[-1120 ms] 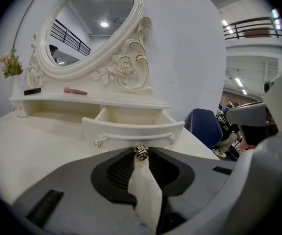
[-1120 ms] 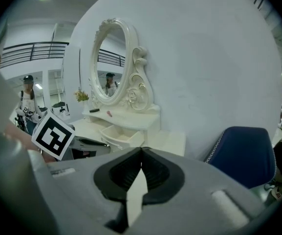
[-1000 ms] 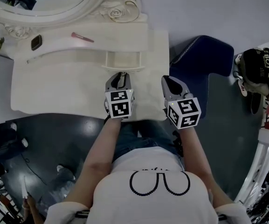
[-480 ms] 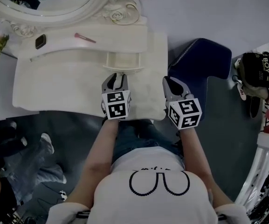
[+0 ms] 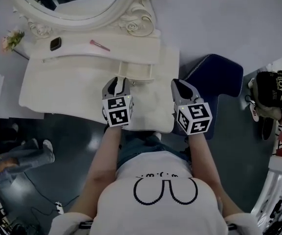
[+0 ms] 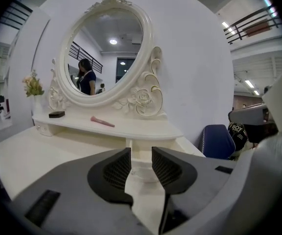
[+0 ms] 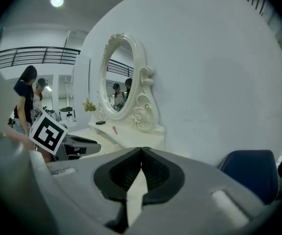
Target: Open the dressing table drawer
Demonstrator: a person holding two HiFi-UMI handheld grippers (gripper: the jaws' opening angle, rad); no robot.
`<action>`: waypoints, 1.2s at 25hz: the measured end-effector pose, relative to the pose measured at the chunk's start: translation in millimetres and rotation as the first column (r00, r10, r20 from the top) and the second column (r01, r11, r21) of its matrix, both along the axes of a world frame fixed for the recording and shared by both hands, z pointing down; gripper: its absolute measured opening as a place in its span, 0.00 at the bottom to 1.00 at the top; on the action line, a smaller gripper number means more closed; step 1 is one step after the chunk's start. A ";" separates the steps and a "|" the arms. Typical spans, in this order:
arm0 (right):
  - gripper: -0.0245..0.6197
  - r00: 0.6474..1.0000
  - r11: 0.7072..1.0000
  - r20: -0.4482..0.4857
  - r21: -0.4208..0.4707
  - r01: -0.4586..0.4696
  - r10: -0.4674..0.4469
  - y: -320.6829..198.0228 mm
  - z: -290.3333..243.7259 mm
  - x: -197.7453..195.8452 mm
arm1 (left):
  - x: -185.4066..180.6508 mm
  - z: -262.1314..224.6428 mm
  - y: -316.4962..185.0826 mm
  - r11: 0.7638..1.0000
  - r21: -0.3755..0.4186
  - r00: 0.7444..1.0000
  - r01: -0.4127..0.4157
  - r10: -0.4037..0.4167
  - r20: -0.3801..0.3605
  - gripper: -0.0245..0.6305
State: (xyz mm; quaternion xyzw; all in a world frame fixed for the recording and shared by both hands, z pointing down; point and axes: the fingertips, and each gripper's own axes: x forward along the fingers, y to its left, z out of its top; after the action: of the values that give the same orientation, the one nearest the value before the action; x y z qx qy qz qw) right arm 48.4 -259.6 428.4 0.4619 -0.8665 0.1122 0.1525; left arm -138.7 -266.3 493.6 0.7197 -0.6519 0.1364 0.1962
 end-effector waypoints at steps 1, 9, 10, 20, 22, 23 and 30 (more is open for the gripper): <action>0.03 1.000 1.000 0.006 0.012 0.000 0.000 -1.8 -5.5 0.2 | -3.9 -7.1 -1.5 1.000 0.016 1.000 0.009 -0.009 0.008 0.24; 0.03 0.997 0.993 0.070 0.112 -0.030 0.023 -17.8 -53.5 6.9 | -39.0 -72.0 -9.7 0.985 0.163 0.995 0.052 -0.064 0.071 0.24; 0.03 0.997 0.992 0.078 0.125 -0.034 0.024 -19.6 -60.7 7.4 | -41.8 -81.0 -10.4 0.982 0.184 0.995 0.049 -0.063 0.075 0.24; 0.03 0.995 0.947 0.104 0.317 -0.044 0.011 -25.6 -144.3 4.0 | -46.2 -167.2 -11.8 0.927 0.374 0.991 -0.004 -0.046 0.127 0.24; 0.03 0.994 0.940 0.113 0.340 -0.043 0.004 -25.1 -155.3 3.2 | -45.2 -180.1 -11.7 0.918 0.397 0.991 -0.014 -0.041 0.129 0.23; 0.03 0.993 0.936 0.116 0.349 -0.041 0.000 -24.4 -159.5 2.5 | -46.0 -186.1 -10.9 0.912 0.409 0.991 -0.010 -0.046 0.126 0.20; 0.03 0.993 0.925 0.119 0.380 -0.027 -0.020 -18.9 -171.5 1.1 | -49.7 -207.7 -6.4 0.893 0.449 0.993 0.008 -0.061 0.103 0.03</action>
State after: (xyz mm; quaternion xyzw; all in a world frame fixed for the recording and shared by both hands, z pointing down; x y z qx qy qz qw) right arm 49.6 -278.4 256.9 0.4767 -0.8785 -0.0301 0.0073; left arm -188.4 -272.7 285.9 0.7249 -0.6885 0.0200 -0.0098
